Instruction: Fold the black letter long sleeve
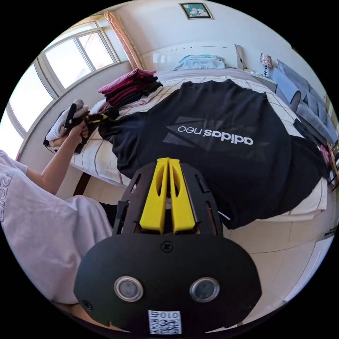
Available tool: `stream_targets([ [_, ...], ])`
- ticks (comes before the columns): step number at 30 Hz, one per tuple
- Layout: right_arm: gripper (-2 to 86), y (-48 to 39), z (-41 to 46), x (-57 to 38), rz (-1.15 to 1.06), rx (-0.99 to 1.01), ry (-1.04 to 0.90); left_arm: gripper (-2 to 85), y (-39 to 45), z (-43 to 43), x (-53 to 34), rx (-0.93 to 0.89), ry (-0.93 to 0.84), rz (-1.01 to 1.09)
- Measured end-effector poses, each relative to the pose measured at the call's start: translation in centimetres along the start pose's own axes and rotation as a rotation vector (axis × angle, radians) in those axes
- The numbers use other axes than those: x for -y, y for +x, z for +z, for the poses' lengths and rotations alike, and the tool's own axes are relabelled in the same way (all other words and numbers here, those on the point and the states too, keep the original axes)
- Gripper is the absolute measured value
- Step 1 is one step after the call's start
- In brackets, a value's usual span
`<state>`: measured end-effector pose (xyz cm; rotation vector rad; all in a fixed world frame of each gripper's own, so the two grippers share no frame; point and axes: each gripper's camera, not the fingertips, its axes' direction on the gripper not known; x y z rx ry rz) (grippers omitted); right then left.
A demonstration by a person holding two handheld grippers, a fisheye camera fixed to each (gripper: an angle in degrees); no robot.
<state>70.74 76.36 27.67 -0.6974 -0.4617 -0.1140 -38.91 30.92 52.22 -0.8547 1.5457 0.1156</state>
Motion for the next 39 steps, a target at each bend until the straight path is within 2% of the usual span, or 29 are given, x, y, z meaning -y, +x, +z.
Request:
stream_targets([
  [1,2.2,-0.1,-0.9,-0.8,0.025,-0.037,0.005,3.9,-1.3,-0.8,-0.4,-0.099,0.043,-0.046],
  [3,2.1,-0.2,-2.2,-2.1,0.057,-0.068,0.035,3.4,-5.5,-3.3,-2.7,-0.443,0.256,-0.205],
  [4,2.1,-0.2,-2.8,-2.9,0.086,-0.081,0.055,3.3,-6.1,-3.7,-3.1,-0.479,0.283,-0.226],
  [7,2.2,-0.1,-3.3,-4.0,0.136,-0.091,0.069,3.1,-6.5,-5.1,-3.5,-0.378,0.256,-0.216],
  [13,2.5,-1.1,-2.8,-3.8,0.162,-0.098,0.045,2.7,-4.5,-9.7,-0.1,-0.179,0.25,-0.043],
  [18,2.3,-2.3,-2.3,-3.1,0.156,-0.085,0.045,1.7,-9.1,-9.7,-1.5,-0.323,0.313,-0.209],
  [22,2.3,-3.3,-1.6,-2.4,0.127,-0.139,-0.004,1.2,-9.4,-10.7,-2.9,-0.27,0.376,-0.273],
  [26,2.3,-3.3,-1.5,-2.0,0.132,-0.113,0.003,2.8,-7.9,-9.1,-1.4,-0.209,0.262,-0.256],
  [30,2.3,-3.5,-2.1,-1.7,0.13,-0.111,0.018,4.4,-4.5,-7.2,-0.9,-0.017,0.175,-0.172],
  [33,2.3,-3.3,-2.1,-1.5,0.137,-0.118,0.0,4.6,-2.8,-5.3,0.4,0.056,0.106,-0.125],
  [35,2.3,-3.2,-2.2,-1.3,0.142,-0.111,0.006,3.7,-2.9,-3.7,1.0,0.047,0.07,-0.133],
  [37,2.3,-3.2,-2.5,-0.9,0.147,-0.112,0.01,2.5,-3.4,-2.6,1.2,-0.06,0.068,-0.153],
  [38,2.3,-3.2,-2.6,-0.8,0.148,-0.116,0.009,1.9,-3.6,-2.9,0.7,-0.133,0.128,-0.188],
  [39,2.3,-3.3,-2.8,-0.6,0.148,-0.127,0.01,1.4,-3.0,-4.4,-0.1,-0.114,0.239,-0.216],
])
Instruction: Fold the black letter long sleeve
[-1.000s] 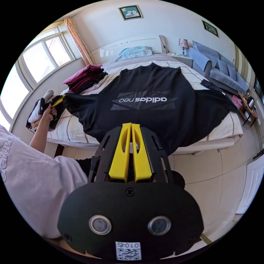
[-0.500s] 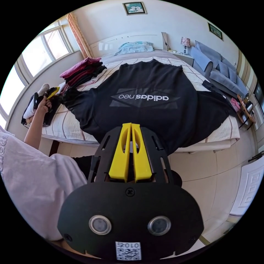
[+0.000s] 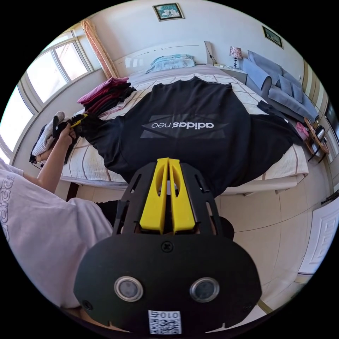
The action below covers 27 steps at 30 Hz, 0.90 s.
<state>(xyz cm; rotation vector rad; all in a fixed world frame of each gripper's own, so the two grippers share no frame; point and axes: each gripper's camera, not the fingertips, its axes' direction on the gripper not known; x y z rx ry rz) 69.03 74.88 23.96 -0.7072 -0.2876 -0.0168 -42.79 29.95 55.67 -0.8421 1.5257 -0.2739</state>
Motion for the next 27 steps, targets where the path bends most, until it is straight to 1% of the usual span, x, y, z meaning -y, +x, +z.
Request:
stream_targets([
  [1,2.3,0.0,-0.3,0.1,0.002,-0.01,0.004,1.3,0.9,-1.1,-0.4,0.031,0.063,0.012],
  [2,2.3,0.0,-0.5,0.2,0.004,-0.014,0.006,1.0,3.7,-3.3,-1.0,0.135,0.176,0.079],
  [3,2.3,0.1,-0.8,0.4,0.01,-0.018,0.012,0.9,7.7,-4.7,-1.3,0.237,0.257,0.195],
  [4,2.3,0.3,-1.1,0.6,0.018,-0.014,0.017,0.8,9.8,-5.0,-1.2,0.262,0.283,0.257],
  [5,2.3,0.4,-1.2,0.7,0.02,-0.008,0.02,0.8,14.2,-4.9,-0.8,0.257,0.293,0.388],
  [6,2.4,0.7,-1.4,1.1,0.022,0.006,0.024,0.9,18.7,-4.1,0.0,0.21,0.26,0.517],
  [7,2.4,1.0,-1.5,1.7,0.027,0.014,0.024,1.0,21.1,-3.7,0.1,0.181,0.251,0.588],
  [8,2.4,1.2,-1.6,2.0,0.03,0.015,0.025,1.3,26.4,-2.7,-0.4,0.118,0.252,0.752],
  [9,2.4,1.5,-1.7,2.6,0.036,0.015,0.031,1.7,31.9,-1.2,-1.9,0.031,0.218,0.96],
  [10,2.3,1.7,-2.1,3.3,0.038,0.017,0.041,2.1,34.5,-0.2,-3.1,-0.024,0.173,1.07],
  [11,2.3,1.7,-2.3,3.7,0.038,0.017,0.049,2.8,38.5,2.5,-5.3,-0.106,0.022,1.205],
  [12,2.3,1.9,-2.8,4.2,0.039,0.013,0.066,3.7,40.8,5.4,-7.6,-0.169,-0.138,1.255],
  [14,2.4,2.2,-3.4,4.6,0.046,0.008,0.078,5.0,41.3,8.5,-11.2,-0.25,-0.277,1.271],
  [15,2.5,2.6,-3.5,4.7,0.057,0.009,0.065,5.8,40.6,9.3,-13.7,-0.284,-0.303,1.276],
  [17,2.7,3.4,-3.1,4.6,0.071,0.012,0.031,7.0,39.0,9.1,-16.9,-0.273,-0.273,1.264],
  [19,3.1,4.9,-2.3,4.9,0.104,0.018,-0.001,8.0,36.8,8.4,-19.1,-0.214,-0.242,1.217],
  [21,3.7,6.0,-1.9,5.8,0.123,0.04,0.005,9.5,33.4,8.5,-21.0,-0.03,-0.252,1.121],
  [23,5.4,7.1,-1.7,7.7,0.135,0.08,0.034,10.5,30.6,8.2,-21.8,0.079,-0.236,1.03],
  [24,7.4,7.9,-1.7,9.3,0.153,0.1,0.06,11.1,29.0,8.2,-22.1,0.122,-0.242,0.973],
  [27,11.0,9.9,-1.3,14.5,0.203,0.136,0.108,12.2,27.0,9.6,-23.1,0.199,-0.321,0.931],
])
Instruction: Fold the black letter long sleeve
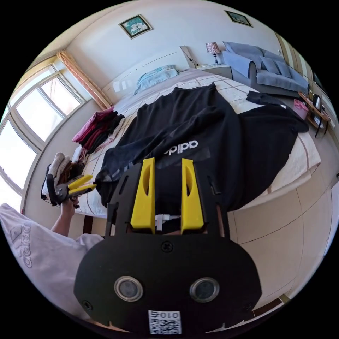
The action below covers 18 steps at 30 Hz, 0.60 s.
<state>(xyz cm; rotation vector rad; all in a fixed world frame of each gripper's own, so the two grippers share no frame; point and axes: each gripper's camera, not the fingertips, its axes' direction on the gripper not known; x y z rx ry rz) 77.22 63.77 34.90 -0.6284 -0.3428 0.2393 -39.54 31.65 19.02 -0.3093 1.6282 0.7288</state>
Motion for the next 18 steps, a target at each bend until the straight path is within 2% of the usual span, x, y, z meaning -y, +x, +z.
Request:
stream_targets([
  [2,12.1,0.2,0.8,3.9,0.023,-0.001,-0.003,12.3,0.3,1.1,-0.3,-0.005,-0.017,-0.013],
  [6,13.0,-0.6,3.1,12.6,0.034,-0.133,-0.001,12.1,1.2,2.8,0.4,-0.074,-0.006,-0.031],
  [10,13.4,-0.3,8.0,18.9,0.07,-0.288,-0.16,11.6,2.2,3.5,0.7,-0.089,0.01,-0.001],
  [15,11.5,1.0,11.2,22.8,0.127,-0.401,-0.259,11.2,2.4,3.9,0.4,-0.122,0.021,0.014],
  [18,8.3,2.0,10.7,24.3,0.138,-0.422,-0.254,11.1,2.4,4.6,0.4,-0.123,0.011,0.027],
])
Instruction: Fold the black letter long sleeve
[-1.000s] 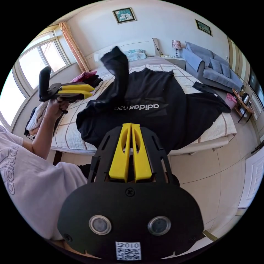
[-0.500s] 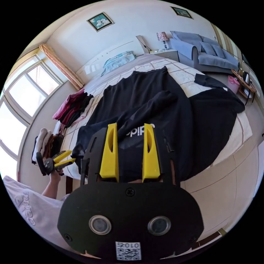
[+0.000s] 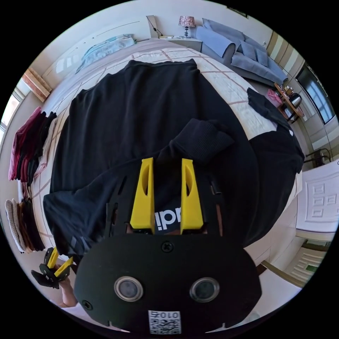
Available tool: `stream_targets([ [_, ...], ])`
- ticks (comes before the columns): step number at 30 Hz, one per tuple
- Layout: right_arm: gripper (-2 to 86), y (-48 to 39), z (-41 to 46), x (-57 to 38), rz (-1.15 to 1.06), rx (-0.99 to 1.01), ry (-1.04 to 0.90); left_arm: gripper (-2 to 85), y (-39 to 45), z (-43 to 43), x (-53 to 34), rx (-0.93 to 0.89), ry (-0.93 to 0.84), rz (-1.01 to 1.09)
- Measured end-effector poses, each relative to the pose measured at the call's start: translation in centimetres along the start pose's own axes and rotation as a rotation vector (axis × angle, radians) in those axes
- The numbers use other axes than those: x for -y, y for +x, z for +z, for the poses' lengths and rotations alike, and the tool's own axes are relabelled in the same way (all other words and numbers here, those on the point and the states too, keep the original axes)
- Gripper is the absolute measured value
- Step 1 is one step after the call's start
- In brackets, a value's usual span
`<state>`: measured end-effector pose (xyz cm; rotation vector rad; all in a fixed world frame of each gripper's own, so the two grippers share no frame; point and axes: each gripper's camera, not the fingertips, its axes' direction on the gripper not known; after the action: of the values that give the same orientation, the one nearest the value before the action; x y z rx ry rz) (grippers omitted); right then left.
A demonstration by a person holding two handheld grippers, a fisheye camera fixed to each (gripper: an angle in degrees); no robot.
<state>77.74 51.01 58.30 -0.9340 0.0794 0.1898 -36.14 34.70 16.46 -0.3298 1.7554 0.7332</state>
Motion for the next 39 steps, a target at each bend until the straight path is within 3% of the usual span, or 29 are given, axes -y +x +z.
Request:
stream_targets([
  [9,3.9,9.5,-5.1,5.2,0.051,0.41,-0.02,10.6,-1.6,1.2,0.0,-0.013,-0.019,-0.014],
  [12,3.8,8.7,-8.7,8.6,-0.081,0.475,0.023,10.4,-1.8,1.3,0.3,0.008,-0.037,-0.026],
  [14,3.7,7.8,-11.9,10.8,-0.204,0.582,0.095,10.2,-1.9,1.2,0.4,0.021,-0.045,-0.043],
  [16,3.7,7.6,-17.2,12.9,-0.374,0.784,0.288,10.1,-2.0,1.1,0.6,0.037,-0.061,-0.046],
  [19,3.7,10.0,-21.1,15.0,-0.444,0.919,0.461,9.6,-2.1,0.8,1.0,0.056,-0.084,-0.047],
  [23,3.7,15.5,-15.9,19.4,-0.182,0.865,0.285,8.4,-1.7,1.1,1.5,0.073,-0.118,-0.018],
  [25,3.7,18.8,-8.4,22.0,0.025,0.71,0.007,7.9,-1.5,1.2,1.6,0.062,-0.118,0.005],
  [27,3.8,20.2,-4.2,22.9,0.069,0.635,-0.164,7.5,-1.3,1.2,1.8,0.076,-0.122,0.052],
  [35,3.8,19.7,-6.8,26.6,-0.067,0.649,-0.067,7.6,-2.0,0.0,2.5,0.004,-0.109,0.218],
  [37,3.8,19.1,-8.3,28.0,-0.119,0.652,-0.041,8.8,-3.6,-0.7,3.0,-0.032,-0.102,0.179],
  [39,3.8,18.5,-7.6,29.0,-0.119,0.505,-0.134,10.3,-8.2,-2.4,4.2,0.0,-0.037,0.068],
])
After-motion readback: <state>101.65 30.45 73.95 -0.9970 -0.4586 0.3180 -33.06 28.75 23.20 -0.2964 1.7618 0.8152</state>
